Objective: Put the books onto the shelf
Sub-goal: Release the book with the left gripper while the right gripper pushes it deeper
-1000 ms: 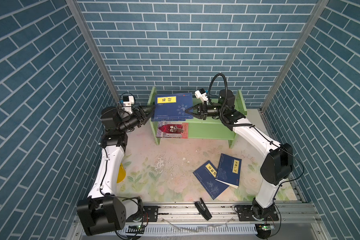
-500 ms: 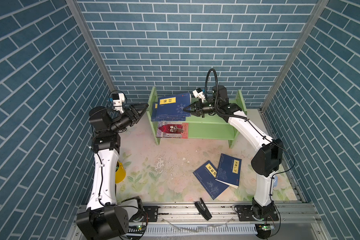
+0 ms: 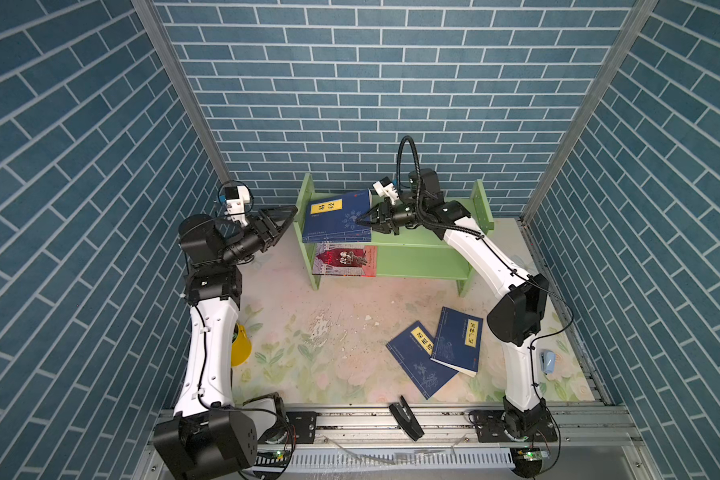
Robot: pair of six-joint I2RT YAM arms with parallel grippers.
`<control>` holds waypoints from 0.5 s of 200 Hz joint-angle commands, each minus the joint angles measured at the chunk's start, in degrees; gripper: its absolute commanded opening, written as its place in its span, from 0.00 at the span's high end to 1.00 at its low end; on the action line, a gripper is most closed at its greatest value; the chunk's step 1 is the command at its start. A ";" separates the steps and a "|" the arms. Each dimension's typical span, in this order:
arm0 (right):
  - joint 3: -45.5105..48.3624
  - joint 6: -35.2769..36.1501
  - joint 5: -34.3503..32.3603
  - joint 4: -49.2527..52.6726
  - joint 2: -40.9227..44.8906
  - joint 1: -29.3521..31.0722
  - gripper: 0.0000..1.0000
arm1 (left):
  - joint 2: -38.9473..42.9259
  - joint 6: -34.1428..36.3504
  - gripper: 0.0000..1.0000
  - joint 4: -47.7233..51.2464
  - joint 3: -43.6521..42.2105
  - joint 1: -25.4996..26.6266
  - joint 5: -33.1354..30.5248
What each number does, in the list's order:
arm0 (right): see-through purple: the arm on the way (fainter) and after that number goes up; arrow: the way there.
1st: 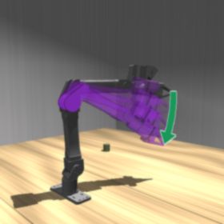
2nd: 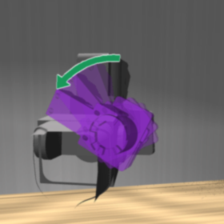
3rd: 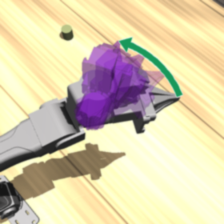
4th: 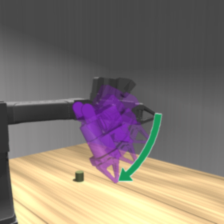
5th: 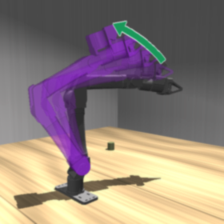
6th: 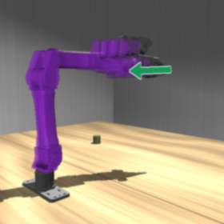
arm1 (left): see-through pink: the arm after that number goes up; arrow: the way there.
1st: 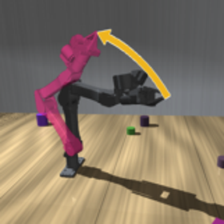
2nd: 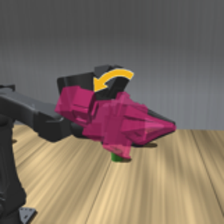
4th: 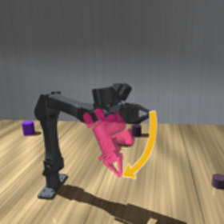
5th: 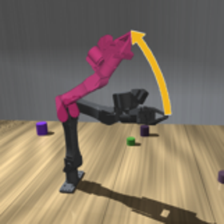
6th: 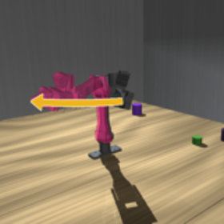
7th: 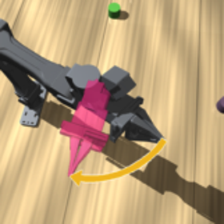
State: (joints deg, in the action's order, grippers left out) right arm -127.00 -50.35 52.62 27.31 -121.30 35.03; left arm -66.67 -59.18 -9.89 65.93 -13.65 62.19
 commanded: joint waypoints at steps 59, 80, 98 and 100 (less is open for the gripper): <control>-3.74 3.38 -7.55 6.52 -0.08 0.42 0.48 | -0.55 1.96 0.37 -1.19 -0.80 0.38 0.89; -5.09 4.76 -9.61 9.00 0.56 0.39 0.33 | -0.42 2.62 0.37 -0.92 -0.73 0.40 1.04; -6.14 5.86 -10.86 10.78 0.87 0.39 0.30 | -0.45 3.00 0.37 -0.66 -0.79 0.46 0.83; -6.26 6.02 -11.11 11.17 0.93 0.35 0.30 | -0.38 3.01 0.37 -0.61 -0.76 0.49 0.83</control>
State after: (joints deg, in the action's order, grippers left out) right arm -130.93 -47.64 45.04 34.20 -121.56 35.31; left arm -67.11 -57.91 -10.15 65.54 -13.45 62.22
